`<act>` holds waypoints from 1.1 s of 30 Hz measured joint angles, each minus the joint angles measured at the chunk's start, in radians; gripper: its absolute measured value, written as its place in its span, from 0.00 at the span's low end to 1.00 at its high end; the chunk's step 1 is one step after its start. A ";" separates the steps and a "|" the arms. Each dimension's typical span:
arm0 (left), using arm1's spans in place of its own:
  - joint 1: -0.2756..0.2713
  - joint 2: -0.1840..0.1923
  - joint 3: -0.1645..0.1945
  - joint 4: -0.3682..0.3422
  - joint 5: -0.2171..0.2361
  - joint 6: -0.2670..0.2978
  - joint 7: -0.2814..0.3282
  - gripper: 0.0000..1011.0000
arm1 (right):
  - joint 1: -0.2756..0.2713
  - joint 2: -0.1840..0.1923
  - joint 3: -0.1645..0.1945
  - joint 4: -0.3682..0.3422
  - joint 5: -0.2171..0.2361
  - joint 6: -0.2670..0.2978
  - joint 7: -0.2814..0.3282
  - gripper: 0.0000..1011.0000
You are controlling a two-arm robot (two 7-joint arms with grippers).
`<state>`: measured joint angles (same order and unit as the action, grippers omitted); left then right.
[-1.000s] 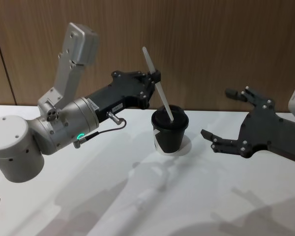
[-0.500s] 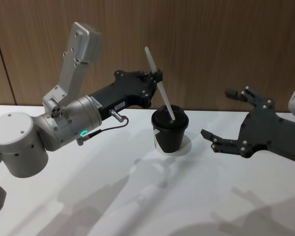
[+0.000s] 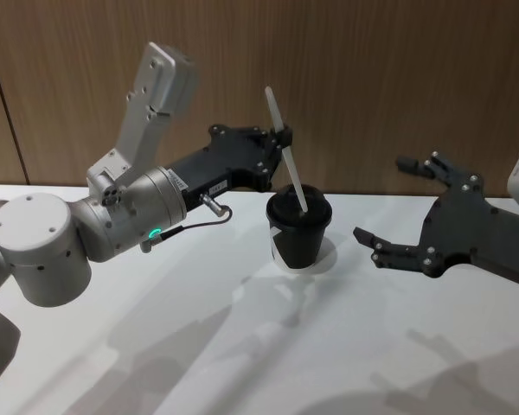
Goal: Pick up the straw with one hand, pass it to the other hand, and insert it into the cup.
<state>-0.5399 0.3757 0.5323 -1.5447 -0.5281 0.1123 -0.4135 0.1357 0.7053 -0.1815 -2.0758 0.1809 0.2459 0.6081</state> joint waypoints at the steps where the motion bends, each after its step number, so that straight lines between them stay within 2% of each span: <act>1: -0.002 0.000 0.002 0.001 0.008 -0.001 0.000 0.00 | 0.000 0.000 0.000 0.000 0.000 0.000 0.000 0.99; 17: -0.028 -0.009 0.025 0.020 0.079 -0.014 -0.001 0.00 | 0.000 0.000 0.000 0.000 0.000 0.000 0.000 0.99; 33: -0.048 -0.018 0.030 0.048 0.107 -0.008 -0.028 0.00 | 0.000 0.000 0.000 0.000 0.000 0.000 0.000 0.99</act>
<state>-0.5878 0.3579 0.5622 -1.4964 -0.4210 0.1041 -0.4417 0.1357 0.7053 -0.1815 -2.0758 0.1808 0.2460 0.6081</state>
